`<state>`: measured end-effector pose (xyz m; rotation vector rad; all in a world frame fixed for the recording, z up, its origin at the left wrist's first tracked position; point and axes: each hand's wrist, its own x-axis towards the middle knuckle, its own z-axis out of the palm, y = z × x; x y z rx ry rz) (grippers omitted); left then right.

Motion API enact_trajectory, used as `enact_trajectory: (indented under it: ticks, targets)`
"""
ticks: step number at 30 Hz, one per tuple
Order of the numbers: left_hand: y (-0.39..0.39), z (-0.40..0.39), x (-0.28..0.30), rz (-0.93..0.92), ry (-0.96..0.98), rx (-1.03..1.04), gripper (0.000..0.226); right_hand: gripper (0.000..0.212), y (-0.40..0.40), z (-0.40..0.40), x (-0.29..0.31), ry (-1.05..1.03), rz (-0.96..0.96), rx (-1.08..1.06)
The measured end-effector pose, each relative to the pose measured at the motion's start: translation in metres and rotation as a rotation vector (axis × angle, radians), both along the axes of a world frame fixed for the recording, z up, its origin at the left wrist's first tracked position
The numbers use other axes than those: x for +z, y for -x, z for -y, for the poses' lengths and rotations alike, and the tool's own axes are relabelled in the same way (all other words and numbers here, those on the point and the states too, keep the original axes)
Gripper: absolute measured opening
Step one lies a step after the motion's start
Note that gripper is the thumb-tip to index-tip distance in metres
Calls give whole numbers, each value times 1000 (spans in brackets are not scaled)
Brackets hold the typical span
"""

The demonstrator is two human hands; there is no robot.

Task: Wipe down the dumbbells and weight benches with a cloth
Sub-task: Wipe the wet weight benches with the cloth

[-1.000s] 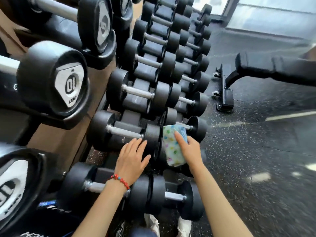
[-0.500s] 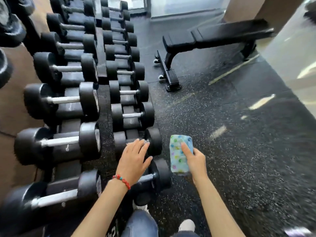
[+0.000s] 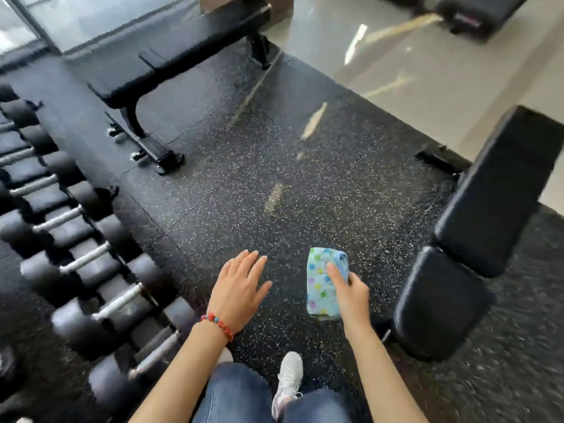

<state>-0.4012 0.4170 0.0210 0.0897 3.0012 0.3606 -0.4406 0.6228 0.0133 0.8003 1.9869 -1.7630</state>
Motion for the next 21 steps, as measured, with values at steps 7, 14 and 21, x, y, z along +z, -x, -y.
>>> enact_trajectory:
  ticks: [7, 14, 21]
  targets:
    - [55, -92, -10, 31, -19, -311, 55, 21, -15, -92, -10, -25, 20, -349]
    - [104, -171, -25, 70, -59, -626, 54, 24, -29, -152, -16, -93, 96, -686]
    - [149, -222, -24, 17, -67, -797, 53, 24, -26, -188, -10, -178, 102, -859]
